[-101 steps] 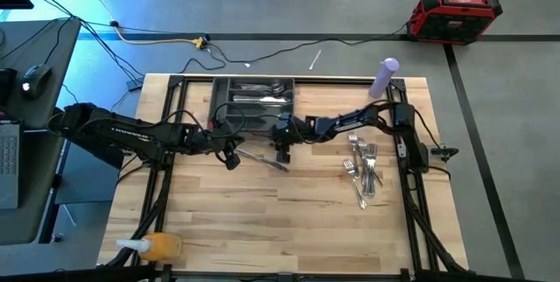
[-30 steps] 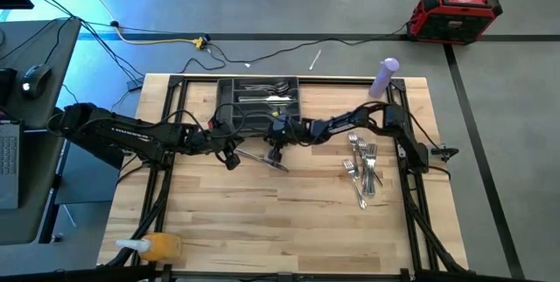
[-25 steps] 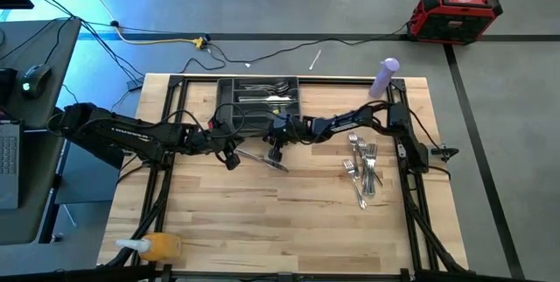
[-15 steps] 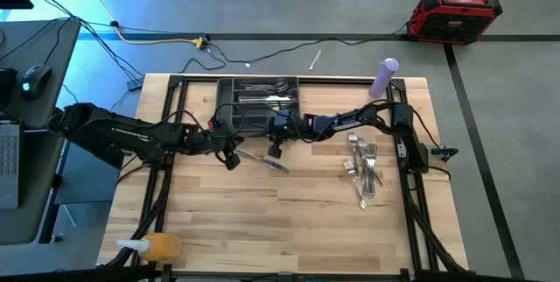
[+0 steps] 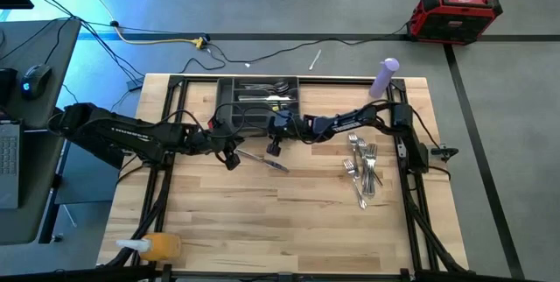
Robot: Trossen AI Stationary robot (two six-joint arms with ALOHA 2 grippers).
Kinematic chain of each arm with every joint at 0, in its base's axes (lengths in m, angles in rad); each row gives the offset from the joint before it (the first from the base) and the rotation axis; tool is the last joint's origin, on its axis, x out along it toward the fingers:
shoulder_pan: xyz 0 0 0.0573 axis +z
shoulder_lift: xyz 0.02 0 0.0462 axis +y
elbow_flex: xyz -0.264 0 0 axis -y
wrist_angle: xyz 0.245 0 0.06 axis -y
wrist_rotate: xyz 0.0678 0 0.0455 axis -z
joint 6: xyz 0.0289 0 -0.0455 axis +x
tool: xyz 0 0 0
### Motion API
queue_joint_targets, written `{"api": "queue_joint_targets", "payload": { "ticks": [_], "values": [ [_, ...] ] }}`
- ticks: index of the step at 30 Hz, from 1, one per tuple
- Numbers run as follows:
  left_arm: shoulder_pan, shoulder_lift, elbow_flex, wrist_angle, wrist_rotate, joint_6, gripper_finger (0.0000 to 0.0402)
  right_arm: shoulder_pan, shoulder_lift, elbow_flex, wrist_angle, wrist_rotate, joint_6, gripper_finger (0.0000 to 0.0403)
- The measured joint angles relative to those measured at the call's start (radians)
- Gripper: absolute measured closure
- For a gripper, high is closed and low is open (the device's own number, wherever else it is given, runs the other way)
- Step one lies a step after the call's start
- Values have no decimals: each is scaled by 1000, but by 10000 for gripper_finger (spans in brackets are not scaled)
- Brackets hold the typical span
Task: Sort silverware
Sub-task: Put the silver knife into the organizing bin
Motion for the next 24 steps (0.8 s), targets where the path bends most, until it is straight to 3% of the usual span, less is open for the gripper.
{"api": "queue_joint_targets", "payload": {
  "ticks": [10, 18, 24],
  "values": [
    [0, -14, 0, -3, 5, 0, 390, 71, 0, 0, 78, -121, -60, 402],
    [0, -62, 2, -23, -18, 0, 390, 76, 69, 1, 139, -48, -98, 403],
    [0, -92, 2, -68, -71, 0, 390, 86, 133, 117, 52, -5, -194, 403]
  ]
}}
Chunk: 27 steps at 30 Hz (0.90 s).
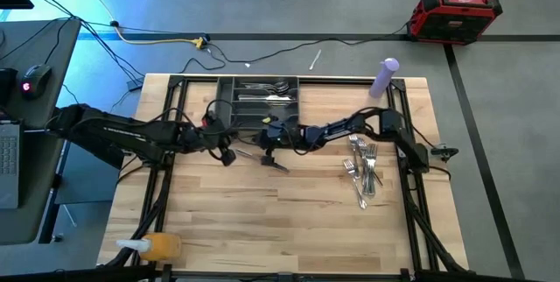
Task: Sort silverware
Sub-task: Put the silver knife into the organizing bin
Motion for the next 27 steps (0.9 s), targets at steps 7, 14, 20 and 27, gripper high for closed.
{"api": "queue_joint_targets", "payload": {
  "ticks": [7, 14, 20, 27],
  "values": [
    [0, -11, 0, -17, -6, -7, 390, 24, 104, 190, -163, 142, -113, 403],
    [-6, -11, 0, -19, -3, -11, 390, 29, 144, 261, -250, 264, -162, 403],
    [-6, -11, 0, -19, 1, -11, 390, 29, 141, 264, -308, 239, -160, 403],
    [-7, -11, 0, -17, 2, -19, 390, 39, 140, 265, -348, 221, -151, 403]
  ]
}}
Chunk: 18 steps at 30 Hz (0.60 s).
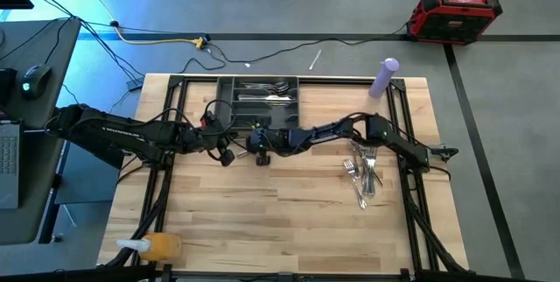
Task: Sort silverware
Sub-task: Put the silver knife into the organizing bin
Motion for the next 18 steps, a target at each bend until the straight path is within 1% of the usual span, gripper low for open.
{"api": "queue_joint_targets", "payload": {
  "ticks": [6, 13, 18],
  "values": [
    [0, 0, 0, 0, 0, -5, 390, 26, -2, 0, -23, -30, 21, 403],
    [0, 0, 0, 0, 0, -6, 390, 86, -2, 0, -35, -40, 28, 403],
    [0, 0, 0, 0, 8, -6, 390, 127, -3, 0, -44, -44, 83, 403]
  ]
}}
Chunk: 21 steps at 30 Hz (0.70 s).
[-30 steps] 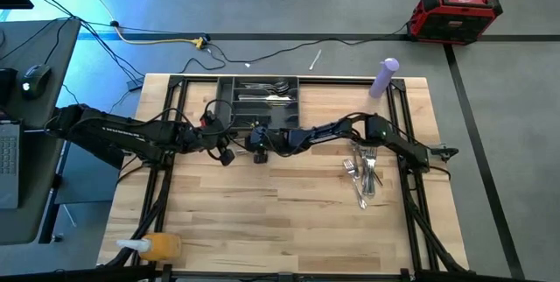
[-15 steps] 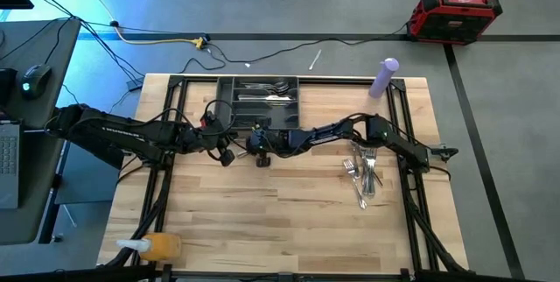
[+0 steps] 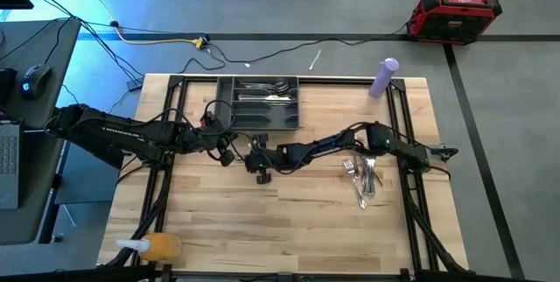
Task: Sort silverware
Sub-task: Put the silver knife into the organizing bin
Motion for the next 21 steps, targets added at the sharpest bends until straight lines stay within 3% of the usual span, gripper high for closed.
{"api": "queue_joint_targets", "payload": {
  "ticks": [7, 11, 17, 21],
  "values": [
    [0, 0, 0, 5, 0, -1, 390, 30, -32, -6, -23, -30, 147, 403],
    [-1, -1, 0, 6, 8, -1, 390, 34, -59, -7, 26, -113, 252, 403],
    [-13, 0, 0, 10, 10, -4, 390, 3, -119, -6, 1, -177, 161, 403],
    [-24, -1, 5, 31, 3, -17, 390, -59, -189, -6, -45, -361, 71, 403]
  ]
}}
